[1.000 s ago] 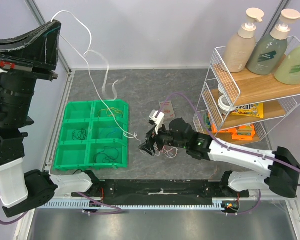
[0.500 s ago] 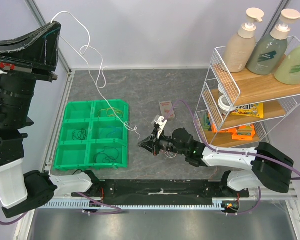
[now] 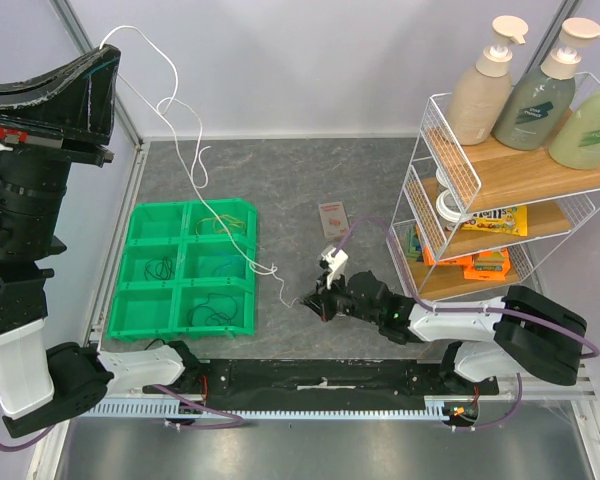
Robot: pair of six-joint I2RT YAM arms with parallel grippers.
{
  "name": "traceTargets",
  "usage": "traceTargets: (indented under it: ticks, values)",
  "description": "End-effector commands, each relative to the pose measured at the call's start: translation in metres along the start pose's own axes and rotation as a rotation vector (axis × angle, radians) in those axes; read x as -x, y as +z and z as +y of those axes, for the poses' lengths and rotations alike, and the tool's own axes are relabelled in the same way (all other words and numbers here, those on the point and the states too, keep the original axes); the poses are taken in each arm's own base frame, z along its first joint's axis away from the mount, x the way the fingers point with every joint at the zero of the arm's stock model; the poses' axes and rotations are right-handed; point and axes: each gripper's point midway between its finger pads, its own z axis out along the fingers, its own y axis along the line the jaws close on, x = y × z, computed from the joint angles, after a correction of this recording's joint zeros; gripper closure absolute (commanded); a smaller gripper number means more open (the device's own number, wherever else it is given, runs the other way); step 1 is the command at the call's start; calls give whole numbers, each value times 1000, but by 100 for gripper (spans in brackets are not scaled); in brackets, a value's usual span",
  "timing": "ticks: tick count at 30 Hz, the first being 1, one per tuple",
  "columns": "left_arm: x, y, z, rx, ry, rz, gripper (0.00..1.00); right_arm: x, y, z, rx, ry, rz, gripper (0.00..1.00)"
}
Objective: Untangle the cables
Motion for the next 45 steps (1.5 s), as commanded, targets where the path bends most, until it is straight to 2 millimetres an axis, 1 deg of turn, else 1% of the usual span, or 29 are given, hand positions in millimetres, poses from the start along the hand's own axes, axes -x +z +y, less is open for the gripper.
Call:
traceTargets:
  ticks: [1, 2, 3, 4, 6, 9, 10, 12, 13, 16, 18, 19, 20, 22, 23, 24, 26, 28, 30, 32, 34, 36, 37, 38, 40, 41, 42, 43, 45]
  values:
    - [15, -1, -2, -8, -27, -45, 98, -19, -16, -2, 7, 11, 51, 93]
    - [14, -1, -2, -11, -28, -42, 98, -8, -17, 7, 45, -2, 34, 71]
    - [14, -1, -2, -10, -28, -40, 98, 3, -19, 14, 68, -24, 19, 53]
    - [14, -1, -3, -12, -32, -42, 98, 13, -19, 22, 96, -51, 18, 44]
    - [13, 0, -3, -13, -33, -39, 98, 26, -21, 35, 145, -117, 24, 32]
    - [14, -1, -3, -15, -34, -36, 98, 42, -26, 53, 215, -207, 4, 23]
    - [14, -1, -3, -15, -36, -36, 98, 49, -26, 55, 216, -224, -13, 21]
    - [14, -2, -3, -16, -37, -34, 98, 70, -25, 62, 220, -248, -67, 17]
    - [16, -3, -3, -16, -39, -37, 98, 79, -23, 67, 236, -254, -84, 16]
    - [17, -3, -3, -17, -45, -40, 98, 100, -11, 93, 332, -242, -112, 17]
    - [16, -1, -4, -18, -47, -39, 98, 107, 0, 104, 377, -229, -129, 18]
    - [15, -1, -4, -19, -47, -37, 98, 109, 5, 104, 377, -226, -132, 20]
    - [15, -1, -5, -24, -49, -36, 98, 108, 12, 101, 356, -221, -131, 26]
    - [15, 0, -6, -26, -48, -33, 98, 107, 23, 90, 290, -212, -116, 74]
    - [16, -1, -6, -27, -49, -33, 98, 103, 26, 85, 268, -207, -102, 94]
    - [16, -1, -5, -26, -46, -33, 98, 96, 27, 78, 242, -201, -94, 100]
    - [18, -2, -4, -19, -40, -36, 98, 79, 25, 60, 174, -166, -80, 100]
    - [20, -4, -1, -8, -31, -40, 98, 54, 19, 30, 61, -133, -63, 100]
    - [21, -5, 0, -6, -18, -41, 98, 18, 10, -1, -50, -113, -5, 100]
    - [22, -5, 2, 3, -6, -41, 98, -14, -2, -31, -156, -95, 61, 100]
    - [21, -6, 4, 10, 2, -39, 98, -37, -14, -50, -215, -83, 113, 100]
    - [17, -5, 4, 12, 7, -27, 98, -43, -24, -57, -242, -85, 127, 100]
    - [13, -5, 4, 13, 11, -16, 98, -40, -28, -57, -245, -82, 118, 100]
    - [5, -4, 4, 16, 12, 1, 98, -36, -31, -58, -252, -86, 107, 100]
    - [-15, -3, 7, 33, 31, 47, 98, -29, -36, -62, -283, -117, 111, 97]
    - [-27, -3, 9, 46, 43, 73, 98, -19, -38, -64, -307, -136, 101, 91]
    - [-48, -2, 12, 68, 60, 118, 98, -16, -40, -67, -329, -153, 105, 81]
    - [-63, -3, 16, 86, 79, 153, 98, -10, -41, -70, -351, -167, 101, 62]
    - [-92, -5, 23, 121, 118, 222, 98, -5, -46, -76, -386, -192, 109, 31]
